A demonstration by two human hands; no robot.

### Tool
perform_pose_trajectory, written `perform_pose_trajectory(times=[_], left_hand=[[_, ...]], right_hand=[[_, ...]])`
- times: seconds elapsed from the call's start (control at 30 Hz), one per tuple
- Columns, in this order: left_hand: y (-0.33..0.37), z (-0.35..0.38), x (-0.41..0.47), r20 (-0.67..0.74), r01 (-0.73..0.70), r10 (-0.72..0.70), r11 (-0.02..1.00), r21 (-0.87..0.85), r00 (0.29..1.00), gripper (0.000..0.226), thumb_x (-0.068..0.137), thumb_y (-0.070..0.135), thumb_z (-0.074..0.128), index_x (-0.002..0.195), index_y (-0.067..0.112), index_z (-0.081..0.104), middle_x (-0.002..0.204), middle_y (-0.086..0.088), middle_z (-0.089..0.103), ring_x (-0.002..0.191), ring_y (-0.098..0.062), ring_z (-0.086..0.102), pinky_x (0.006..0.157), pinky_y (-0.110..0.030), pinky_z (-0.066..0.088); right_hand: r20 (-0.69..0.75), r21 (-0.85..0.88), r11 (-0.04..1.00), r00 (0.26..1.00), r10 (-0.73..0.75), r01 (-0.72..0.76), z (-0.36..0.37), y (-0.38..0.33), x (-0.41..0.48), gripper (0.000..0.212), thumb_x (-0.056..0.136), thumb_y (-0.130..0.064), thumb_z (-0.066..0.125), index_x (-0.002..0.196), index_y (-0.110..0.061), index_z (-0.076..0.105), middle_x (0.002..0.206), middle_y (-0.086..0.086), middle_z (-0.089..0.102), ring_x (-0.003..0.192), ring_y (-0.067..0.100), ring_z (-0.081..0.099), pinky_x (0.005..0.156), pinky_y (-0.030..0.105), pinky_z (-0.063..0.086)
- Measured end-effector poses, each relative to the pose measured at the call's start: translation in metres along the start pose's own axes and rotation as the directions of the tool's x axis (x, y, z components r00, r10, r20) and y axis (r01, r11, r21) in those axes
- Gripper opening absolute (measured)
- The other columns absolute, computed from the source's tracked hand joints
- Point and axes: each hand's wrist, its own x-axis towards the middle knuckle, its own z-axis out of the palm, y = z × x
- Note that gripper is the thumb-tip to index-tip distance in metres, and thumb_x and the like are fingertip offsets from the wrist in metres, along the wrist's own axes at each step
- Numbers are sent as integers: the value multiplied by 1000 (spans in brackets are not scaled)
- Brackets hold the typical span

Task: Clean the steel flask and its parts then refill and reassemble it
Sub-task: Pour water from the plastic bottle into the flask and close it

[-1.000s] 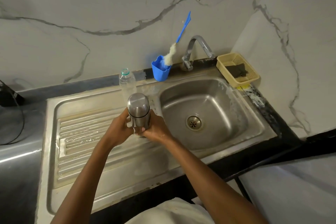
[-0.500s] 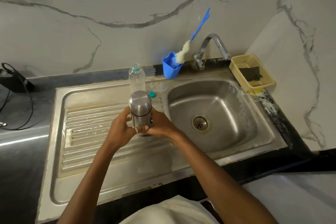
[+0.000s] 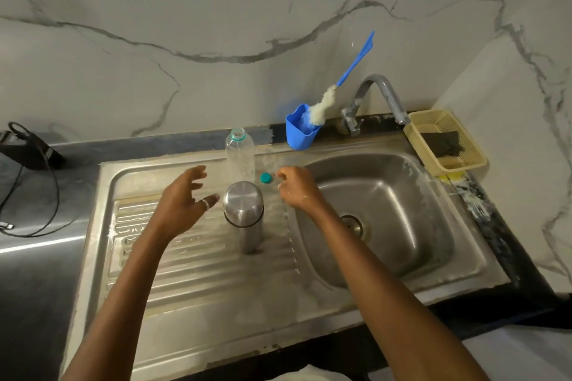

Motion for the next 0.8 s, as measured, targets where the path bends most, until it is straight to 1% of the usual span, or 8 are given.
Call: perform_pose_trajectory(times=[0.07, 0.13, 0.2, 0.27, 0.33, 0.43, 0.67, 0.8], left_hand=[[15, 0, 20, -16, -17, 16, 1000, -18, 1000, 86, 80, 26, 85, 152, 12, 39, 149, -8, 52, 133, -27, 53, 103, -48, 51], [29, 5, 37, 5, -46, 46, 999, 17, 999, 100, 75, 34, 88, 155, 13, 33, 155, -7, 46, 138, -28, 48, 108, -50, 47], [38, 12, 48, 54, -103, 102, 994, 20, 993, 109, 69, 34, 92, 156, 14, 30, 156, -8, 44, 137, -28, 47, 107, -41, 45], [43, 21, 55, 95, -152, 153, 988, -16, 984, 111, 67, 30, 94, 155, 16, 29, 150, -4, 48, 129, -21, 51, 97, -26, 43], [46, 29, 57, 85, -158, 161, 987, -41, 983, 107, 69, 25, 93, 154, 15, 29, 144, -1, 50, 121, -14, 51, 89, -18, 39], [44, 39, 63, 7, -116, 117, 991, -66, 993, 101, 73, 23, 91, 152, 12, 30, 142, -8, 56, 122, -24, 57, 85, -17, 40], [36, 47, 70, -68, -89, 82, 991, -103, 994, 75, 82, 23, 84, 143, 8, 43, 137, -10, 60, 123, -30, 58, 91, -29, 42], [37, 42, 74, -69, -94, 87, 990, -106, 994, 76, 82, 23, 85, 143, 8, 43, 135, -8, 61, 123, -30, 58, 91, -29, 42]], right_hand=[[7, -44, 999, 1000, -17, 18, 4, -6, 19, 12, 95, -2, 59, 85, -8, 63, 89, 7, 62, 87, 24, 62, 73, 34, 50], [28, -94, 995, 999, -25, 28, 13, -8, 36, 5, 95, -7, 63, 96, -8, 67, 102, 11, 67, 96, 28, 66, 79, 36, 53], [59, -143, 989, 998, -31, 39, 22, -10, 45, 18, 95, -10, 64, 112, -7, 68, 117, 13, 66, 107, 31, 65, 87, 38, 53], [89, -182, 981, 995, -47, 63, 29, -10, 50, 26, 96, -12, 64, 121, -10, 66, 124, 12, 63, 112, 30, 62, 90, 37, 50], [106, -220, 971, 992, -69, 92, 35, -10, 53, 27, 97, -15, 63, 124, -11, 66, 125, 12, 61, 114, 31, 60, 91, 37, 49], [107, -236, 966, 991, -85, 108, 42, -8, 56, 25, 100, -14, 58, 124, -13, 67, 123, 13, 60, 112, 32, 61, 91, 39, 52], [78, -326, 930, 985, -154, 171, 43, -6, 57, 29, 103, -9, 47, 129, -7, 62, 122, 18, 60, 111, 36, 60, 90, 42, 50], [-17, -263, 961, 996, -88, 81, 32, -10, 57, 24, 101, -14, 55, 124, -9, 58, 119, 13, 65, 109, 32, 64, 86, 39, 51]])
